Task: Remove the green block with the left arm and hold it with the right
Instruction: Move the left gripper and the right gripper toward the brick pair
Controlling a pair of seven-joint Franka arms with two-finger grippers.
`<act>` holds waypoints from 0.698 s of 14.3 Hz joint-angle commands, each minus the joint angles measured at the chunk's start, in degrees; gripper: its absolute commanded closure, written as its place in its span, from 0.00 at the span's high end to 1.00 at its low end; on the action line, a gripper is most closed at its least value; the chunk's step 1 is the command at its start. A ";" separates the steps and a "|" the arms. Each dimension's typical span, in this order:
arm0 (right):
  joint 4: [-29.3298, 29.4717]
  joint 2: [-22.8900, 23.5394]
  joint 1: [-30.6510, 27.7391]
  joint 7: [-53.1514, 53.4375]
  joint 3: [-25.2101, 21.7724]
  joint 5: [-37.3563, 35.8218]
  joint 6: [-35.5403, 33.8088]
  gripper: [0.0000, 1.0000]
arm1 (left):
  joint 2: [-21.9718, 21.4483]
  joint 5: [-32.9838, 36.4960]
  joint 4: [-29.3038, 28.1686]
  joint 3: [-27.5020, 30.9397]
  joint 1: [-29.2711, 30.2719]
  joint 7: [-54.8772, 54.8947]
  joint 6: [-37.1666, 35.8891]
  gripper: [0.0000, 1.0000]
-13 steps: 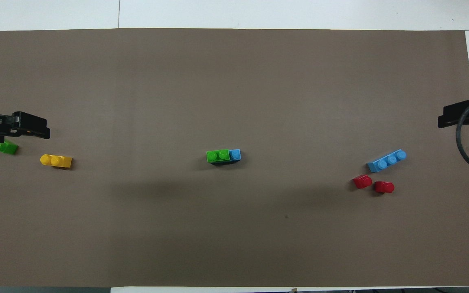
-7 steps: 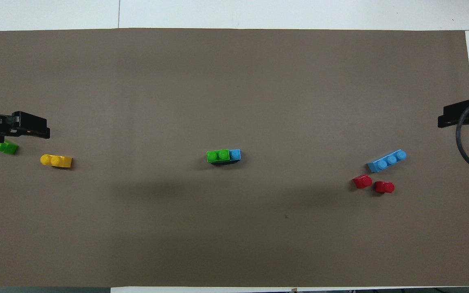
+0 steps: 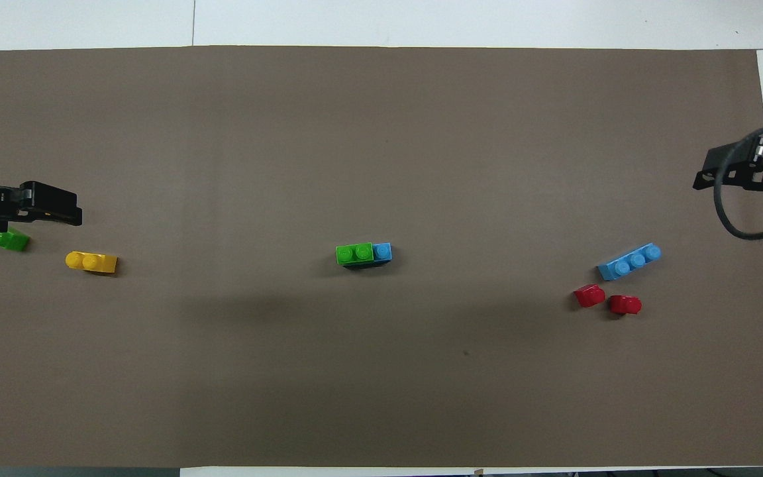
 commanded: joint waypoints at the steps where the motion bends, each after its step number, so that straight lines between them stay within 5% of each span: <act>1: -2.51 -0.02 3.26 15.31 0.31 1.87 3.41 0.98 | -0.54 -0.95 -0.14 -0.46 0.13 -0.85 -0.01 1.00; 5: -7.61 0.76 7.04 34.31 0.31 8.71 7.37 0.98 | -1.16 -1.38 -1.36 -1.08 -1.27 -12.43 1.30 1.00; 10: -8.67 6.03 8.90 49.45 0.31 23.30 10.44 0.98 | -3.62 -2.26 -7.51 -1.08 -8.82 -42.99 7.62 1.00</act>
